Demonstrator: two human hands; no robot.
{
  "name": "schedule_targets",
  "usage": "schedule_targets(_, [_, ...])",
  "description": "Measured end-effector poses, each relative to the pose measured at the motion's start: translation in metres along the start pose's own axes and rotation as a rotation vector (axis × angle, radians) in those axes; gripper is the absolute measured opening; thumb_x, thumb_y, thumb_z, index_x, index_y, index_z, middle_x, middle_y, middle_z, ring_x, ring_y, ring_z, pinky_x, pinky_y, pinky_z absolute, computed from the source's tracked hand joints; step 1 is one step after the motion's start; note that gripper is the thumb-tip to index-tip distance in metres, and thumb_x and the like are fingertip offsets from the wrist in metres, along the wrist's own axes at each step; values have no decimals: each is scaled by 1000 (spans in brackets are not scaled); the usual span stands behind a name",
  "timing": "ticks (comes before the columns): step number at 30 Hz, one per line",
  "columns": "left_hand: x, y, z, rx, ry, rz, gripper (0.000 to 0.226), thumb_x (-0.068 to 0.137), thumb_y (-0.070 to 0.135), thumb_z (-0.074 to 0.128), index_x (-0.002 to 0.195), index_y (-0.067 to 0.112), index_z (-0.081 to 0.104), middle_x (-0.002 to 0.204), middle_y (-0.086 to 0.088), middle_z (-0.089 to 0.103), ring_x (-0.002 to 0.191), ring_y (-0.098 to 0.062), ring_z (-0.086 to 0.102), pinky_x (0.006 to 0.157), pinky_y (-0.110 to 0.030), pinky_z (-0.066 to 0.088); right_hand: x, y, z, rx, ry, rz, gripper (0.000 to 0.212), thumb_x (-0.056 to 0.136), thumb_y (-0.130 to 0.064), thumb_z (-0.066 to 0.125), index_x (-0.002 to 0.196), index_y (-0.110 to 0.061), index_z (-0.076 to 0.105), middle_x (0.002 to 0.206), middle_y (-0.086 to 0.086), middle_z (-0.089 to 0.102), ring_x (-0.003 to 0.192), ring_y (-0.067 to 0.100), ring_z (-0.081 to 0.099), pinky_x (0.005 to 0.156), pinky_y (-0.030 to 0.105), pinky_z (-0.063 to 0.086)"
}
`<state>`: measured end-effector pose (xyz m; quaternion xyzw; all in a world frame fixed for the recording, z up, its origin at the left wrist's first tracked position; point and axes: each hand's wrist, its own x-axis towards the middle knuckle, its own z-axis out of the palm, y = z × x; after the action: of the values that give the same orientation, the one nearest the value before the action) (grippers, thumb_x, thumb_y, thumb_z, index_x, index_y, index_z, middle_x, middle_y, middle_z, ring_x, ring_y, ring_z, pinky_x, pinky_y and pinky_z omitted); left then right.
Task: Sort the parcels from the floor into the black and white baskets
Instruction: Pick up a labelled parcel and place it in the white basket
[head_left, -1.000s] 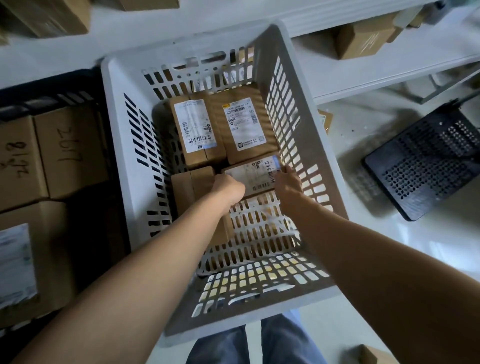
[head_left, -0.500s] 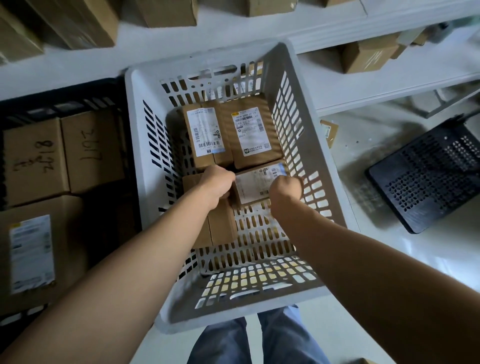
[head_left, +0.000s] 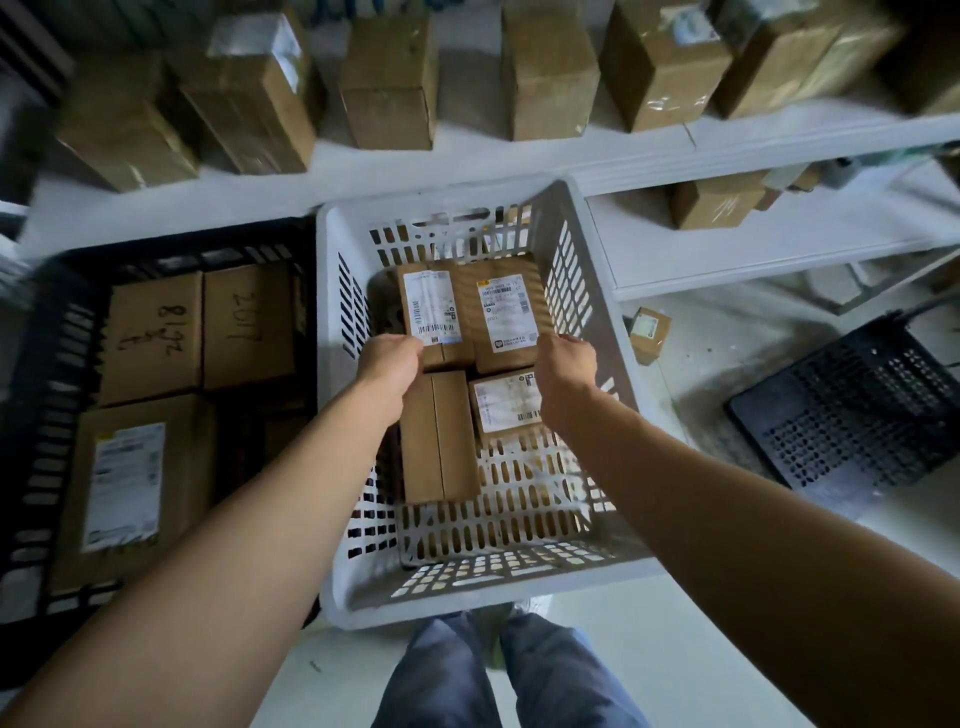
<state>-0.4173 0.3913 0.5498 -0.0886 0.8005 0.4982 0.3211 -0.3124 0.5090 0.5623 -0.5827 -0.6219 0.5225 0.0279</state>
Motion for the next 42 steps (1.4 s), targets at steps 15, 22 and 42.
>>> schedule_targets(15, [-83, 44, -2, -156, -278, 351, 14, 96, 28, 52, 92, 19, 62, 97, -2, 68, 90, -16, 65, 73, -26, 49, -88, -23, -57, 413, -91, -408, 32, 97, -36, 47, 104, -10, 65, 100, 4, 70, 94, 13, 65, 85, 26, 51])
schedule_targets(22, [-149, 71, -12, -86, -674, 656, 24, 97, 37, 47, 104, 19, 60, 108, -2, 66, 103, -16, 65, 93, -34, 50, -175, -2, -87, 524, 298, -552, 26, 97, -34, 47, 101, -16, 65, 96, -4, 67, 94, 10, 62, 82, 23, 48])
schedule_targets(42, [-441, -143, -73, 334, -1818, 540, 22, 100, 27, 41, 104, 14, 58, 112, -10, 64, 108, -24, 62, 98, -38, 47, -529, 244, -59, 879, 1357, -141, 22, 98, -33, 46, 94, -21, 63, 103, 3, 66, 104, 17, 61, 95, 31, 46])
